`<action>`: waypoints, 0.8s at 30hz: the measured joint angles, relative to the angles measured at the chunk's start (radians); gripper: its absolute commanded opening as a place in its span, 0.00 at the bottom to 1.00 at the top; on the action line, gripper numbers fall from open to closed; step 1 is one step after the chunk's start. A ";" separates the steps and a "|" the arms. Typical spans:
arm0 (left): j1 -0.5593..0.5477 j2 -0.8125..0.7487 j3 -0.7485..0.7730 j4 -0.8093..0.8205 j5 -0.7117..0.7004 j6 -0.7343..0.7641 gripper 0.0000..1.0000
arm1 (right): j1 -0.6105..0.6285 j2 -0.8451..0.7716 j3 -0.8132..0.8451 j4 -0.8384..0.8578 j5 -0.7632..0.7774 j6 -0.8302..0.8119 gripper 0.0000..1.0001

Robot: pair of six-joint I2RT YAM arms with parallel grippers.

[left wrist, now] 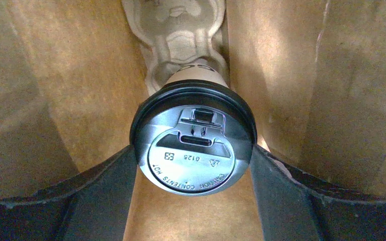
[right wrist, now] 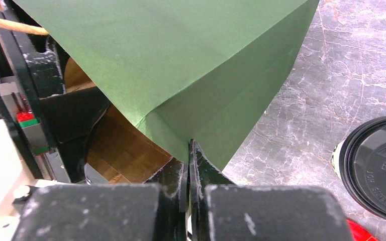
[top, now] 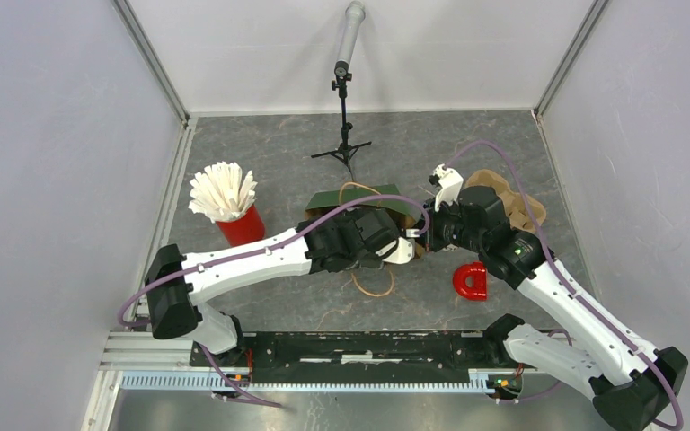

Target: Pack the takeout coffee

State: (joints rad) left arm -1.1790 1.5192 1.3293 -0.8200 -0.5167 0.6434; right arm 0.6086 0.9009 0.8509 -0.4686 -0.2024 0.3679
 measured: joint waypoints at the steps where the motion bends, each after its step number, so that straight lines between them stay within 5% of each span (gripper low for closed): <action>1: 0.001 0.000 -0.009 0.008 -0.003 0.004 0.45 | 0.000 0.000 0.000 -0.003 0.000 -0.004 0.00; 24: 0.058 0.011 -0.128 0.164 -0.048 0.087 0.47 | 0.000 0.003 0.005 -0.035 -0.023 -0.025 0.00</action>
State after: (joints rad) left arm -1.1206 1.5299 1.2011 -0.6559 -0.5648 0.7307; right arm 0.6086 0.9043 0.8558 -0.5041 -0.2253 0.3428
